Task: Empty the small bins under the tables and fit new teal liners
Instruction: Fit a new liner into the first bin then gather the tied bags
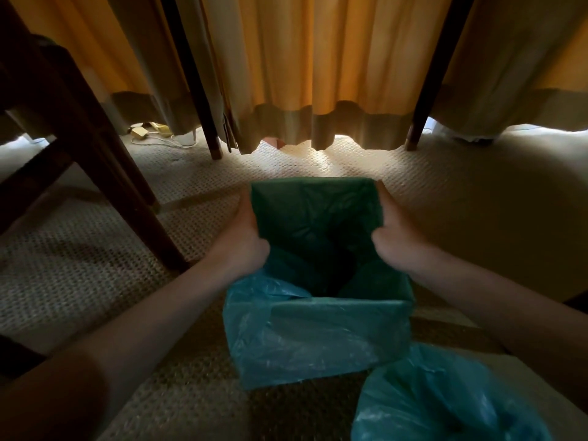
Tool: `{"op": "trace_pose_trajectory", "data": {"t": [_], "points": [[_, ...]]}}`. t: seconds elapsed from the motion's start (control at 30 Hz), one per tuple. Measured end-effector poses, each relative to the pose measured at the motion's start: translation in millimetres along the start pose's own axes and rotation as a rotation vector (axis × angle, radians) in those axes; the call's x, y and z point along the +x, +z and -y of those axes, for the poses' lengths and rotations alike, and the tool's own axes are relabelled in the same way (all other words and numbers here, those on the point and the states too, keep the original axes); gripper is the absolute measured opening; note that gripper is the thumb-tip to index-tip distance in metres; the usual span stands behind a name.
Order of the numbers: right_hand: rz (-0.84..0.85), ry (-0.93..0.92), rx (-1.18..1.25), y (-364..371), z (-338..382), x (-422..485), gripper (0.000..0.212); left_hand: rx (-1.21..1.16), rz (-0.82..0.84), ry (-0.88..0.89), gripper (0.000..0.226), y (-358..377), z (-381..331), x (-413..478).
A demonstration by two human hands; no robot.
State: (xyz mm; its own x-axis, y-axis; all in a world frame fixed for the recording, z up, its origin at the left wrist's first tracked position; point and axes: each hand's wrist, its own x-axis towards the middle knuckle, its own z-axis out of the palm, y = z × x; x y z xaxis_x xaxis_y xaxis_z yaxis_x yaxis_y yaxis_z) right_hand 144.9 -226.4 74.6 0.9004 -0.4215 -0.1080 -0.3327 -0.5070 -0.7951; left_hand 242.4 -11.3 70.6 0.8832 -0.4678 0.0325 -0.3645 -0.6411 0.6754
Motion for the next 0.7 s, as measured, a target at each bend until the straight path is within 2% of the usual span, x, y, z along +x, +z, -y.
{"op": "trace_pose_trajectory", "data": {"t": [0.07,0.13,0.27,0.33,0.43,0.5,0.57,0.7], "points": [[0.091,0.067,0.011,-5,4,-20,0.090,0.015,0.030,-0.011,0.079,-2,-1,-14],[0.160,0.087,-0.092,-10,4,-41,0.090,0.042,0.039,0.004,0.074,-3,-3,-26],[0.156,-0.019,-0.201,-11,-3,-64,0.090,0.076,0.064,0.025,0.084,-4,-1,-53],[0.171,-0.126,-0.349,-9,-11,-69,0.087,0.298,0.079,0.063,0.087,-3,0,-61],[0.103,-0.410,-0.710,-4,-13,-74,0.071,0.630,0.066,0.187,0.071,2,-2,-69],[0.065,-0.561,-0.912,-2,-11,-76,0.065,0.691,0.030,0.296,0.073,6,-7,-75],[0.081,-0.677,-0.996,2,-11,-77,0.064,0.681,0.047,0.417,0.072,10,-9,-79],[0.139,-0.931,-1.091,2,-24,-74,0.034,0.721,0.062,0.759,0.044,18,1,-81]]}}
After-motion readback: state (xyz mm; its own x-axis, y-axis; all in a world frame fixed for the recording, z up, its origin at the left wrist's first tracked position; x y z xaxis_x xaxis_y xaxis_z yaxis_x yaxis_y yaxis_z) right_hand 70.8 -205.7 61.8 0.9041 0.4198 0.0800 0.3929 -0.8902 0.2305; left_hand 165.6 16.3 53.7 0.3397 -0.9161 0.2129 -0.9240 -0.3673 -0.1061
